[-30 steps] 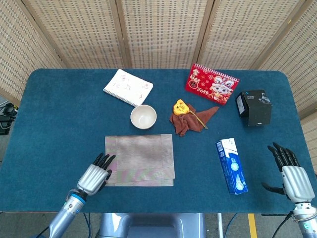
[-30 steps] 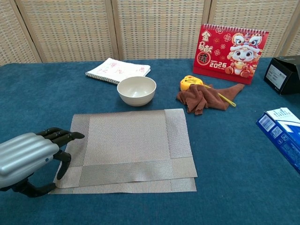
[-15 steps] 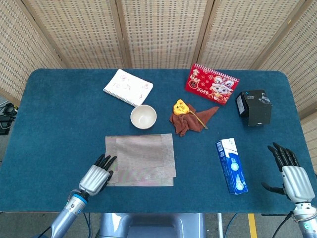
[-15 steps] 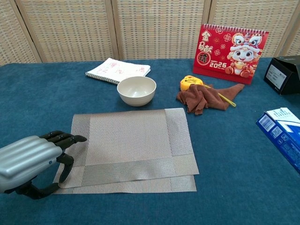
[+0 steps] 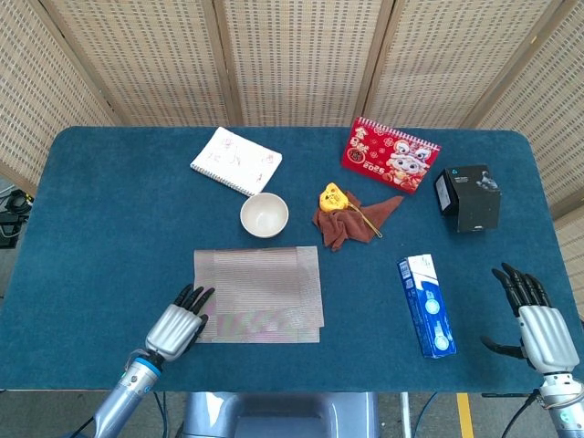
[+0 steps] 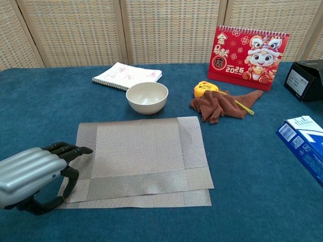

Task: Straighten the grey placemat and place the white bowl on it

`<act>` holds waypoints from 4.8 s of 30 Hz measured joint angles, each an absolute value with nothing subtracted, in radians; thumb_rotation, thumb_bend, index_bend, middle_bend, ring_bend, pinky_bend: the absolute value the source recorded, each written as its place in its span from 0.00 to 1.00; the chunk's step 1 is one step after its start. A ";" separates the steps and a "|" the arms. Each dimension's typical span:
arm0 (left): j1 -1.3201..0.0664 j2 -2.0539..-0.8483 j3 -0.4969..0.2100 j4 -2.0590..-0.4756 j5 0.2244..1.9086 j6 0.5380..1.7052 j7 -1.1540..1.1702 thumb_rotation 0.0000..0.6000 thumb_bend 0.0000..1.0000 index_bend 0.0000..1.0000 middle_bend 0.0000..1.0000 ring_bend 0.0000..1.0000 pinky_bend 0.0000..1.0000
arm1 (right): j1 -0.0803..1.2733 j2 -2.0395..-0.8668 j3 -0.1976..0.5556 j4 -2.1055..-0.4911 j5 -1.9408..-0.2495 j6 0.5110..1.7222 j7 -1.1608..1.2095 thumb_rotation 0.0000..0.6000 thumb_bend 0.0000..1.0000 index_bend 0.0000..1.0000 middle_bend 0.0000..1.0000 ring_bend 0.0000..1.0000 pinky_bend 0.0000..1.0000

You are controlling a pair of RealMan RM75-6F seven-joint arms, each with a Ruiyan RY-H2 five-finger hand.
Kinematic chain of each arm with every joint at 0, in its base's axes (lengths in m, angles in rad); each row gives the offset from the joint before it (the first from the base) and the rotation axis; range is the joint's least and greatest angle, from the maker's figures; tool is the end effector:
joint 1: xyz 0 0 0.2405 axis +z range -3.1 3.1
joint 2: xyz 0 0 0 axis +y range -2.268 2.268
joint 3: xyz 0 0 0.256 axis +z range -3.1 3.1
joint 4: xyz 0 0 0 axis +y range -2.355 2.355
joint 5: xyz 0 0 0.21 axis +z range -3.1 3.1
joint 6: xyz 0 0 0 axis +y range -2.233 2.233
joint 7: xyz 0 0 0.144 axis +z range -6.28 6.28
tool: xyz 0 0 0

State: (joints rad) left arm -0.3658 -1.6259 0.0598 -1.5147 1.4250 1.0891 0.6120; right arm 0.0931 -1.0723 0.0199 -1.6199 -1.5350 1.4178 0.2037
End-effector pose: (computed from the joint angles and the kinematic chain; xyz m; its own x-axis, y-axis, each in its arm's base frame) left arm -0.2167 0.2004 -0.0573 0.6601 0.2819 0.6962 0.7279 -0.4688 -0.5004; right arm -0.3137 -0.1767 0.1587 0.2452 -0.1005 0.9642 -0.9695 -0.0293 0.2435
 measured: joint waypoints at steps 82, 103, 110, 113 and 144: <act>-0.837 -1.663 -0.357 -1.192 0.909 1.221 0.767 1.00 0.20 0.00 0.00 0.00 0.00 | 0.126 -1.109 0.062 -1.528 -1.383 1.285 0.185 1.00 0.06 0.05 0.00 0.00 0.00; -0.325 -1.295 0.014 -1.711 1.335 1.642 0.439 1.00 0.20 0.00 0.00 0.00 0.00 | 0.127 -1.146 0.010 -1.544 -1.488 1.306 0.101 1.00 0.06 0.05 0.00 0.00 0.00; -0.198 -1.264 0.092 -1.708 1.420 1.724 0.338 1.00 0.20 0.00 0.00 0.00 0.00 | 0.132 -1.153 -0.011 -1.530 -1.562 1.332 0.109 1.00 0.06 0.07 0.00 0.00 0.00; -0.166 -1.259 0.105 -1.702 1.443 1.740 0.313 1.00 0.20 0.00 0.00 0.00 0.00 | 0.137 -1.156 -0.020 -1.521 -1.596 1.341 0.118 1.00 0.06 0.08 0.00 0.00 0.00; -0.064 -1.243 0.035 -1.637 1.476 1.703 0.173 1.00 0.20 0.00 0.00 0.00 0.00 | 0.393 -1.600 -0.005 -1.508 -1.701 1.075 0.034 1.00 0.06 0.15 0.00 0.00 0.00</act>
